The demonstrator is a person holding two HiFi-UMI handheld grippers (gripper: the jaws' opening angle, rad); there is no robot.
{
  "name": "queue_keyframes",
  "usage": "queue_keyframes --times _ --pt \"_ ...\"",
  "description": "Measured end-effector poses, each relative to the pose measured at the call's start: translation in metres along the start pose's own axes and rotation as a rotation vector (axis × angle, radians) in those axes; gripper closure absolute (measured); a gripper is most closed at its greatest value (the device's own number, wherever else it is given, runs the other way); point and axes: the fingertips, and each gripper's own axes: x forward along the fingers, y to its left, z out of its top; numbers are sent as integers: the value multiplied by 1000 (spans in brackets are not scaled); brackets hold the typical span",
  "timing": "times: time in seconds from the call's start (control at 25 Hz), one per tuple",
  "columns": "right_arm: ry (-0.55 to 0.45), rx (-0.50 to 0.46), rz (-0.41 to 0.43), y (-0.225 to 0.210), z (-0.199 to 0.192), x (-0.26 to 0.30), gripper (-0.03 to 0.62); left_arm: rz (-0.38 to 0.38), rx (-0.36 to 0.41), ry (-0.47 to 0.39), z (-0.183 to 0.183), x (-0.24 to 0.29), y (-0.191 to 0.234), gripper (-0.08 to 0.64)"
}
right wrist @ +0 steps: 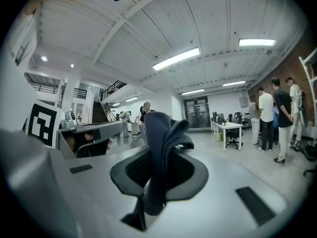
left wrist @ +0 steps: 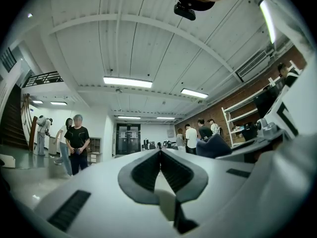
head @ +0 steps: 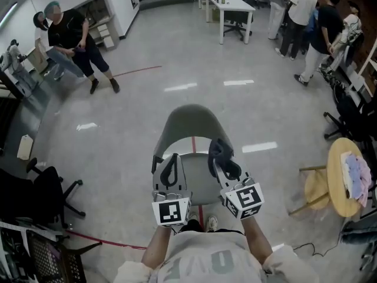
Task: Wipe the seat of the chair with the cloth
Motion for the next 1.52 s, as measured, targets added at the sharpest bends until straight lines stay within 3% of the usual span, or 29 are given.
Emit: queue_keyframes --times 0.16,0.4,0.68,0.92,1.04,1.12,1.28,1.52 --pt "-1 44 9 5 0 9 535 -24 -12 3 -5 4 2 545" --pt "-60 24 -7 0 23 26 535 -42 -3 -17 3 19 12 545" --pt "-52 27 -27 -5 19 28 535 -35 -14 -16 -5 16 17 545" --pt "-7 77 27 -9 2 57 535 19 -40 -16 -13 19 32 545" --pt "5 90 64 -8 -9 78 535 41 -16 -9 -27 24 48 545" --pt "45 87 83 -5 -27 93 535 76 2 -12 -40 25 61 545" --pt "126 96 122 7 -79 117 535 137 -35 80 -84 29 82 545" --pt "228 142 148 10 -186 139 535 150 -32 176 -184 34 89 545"
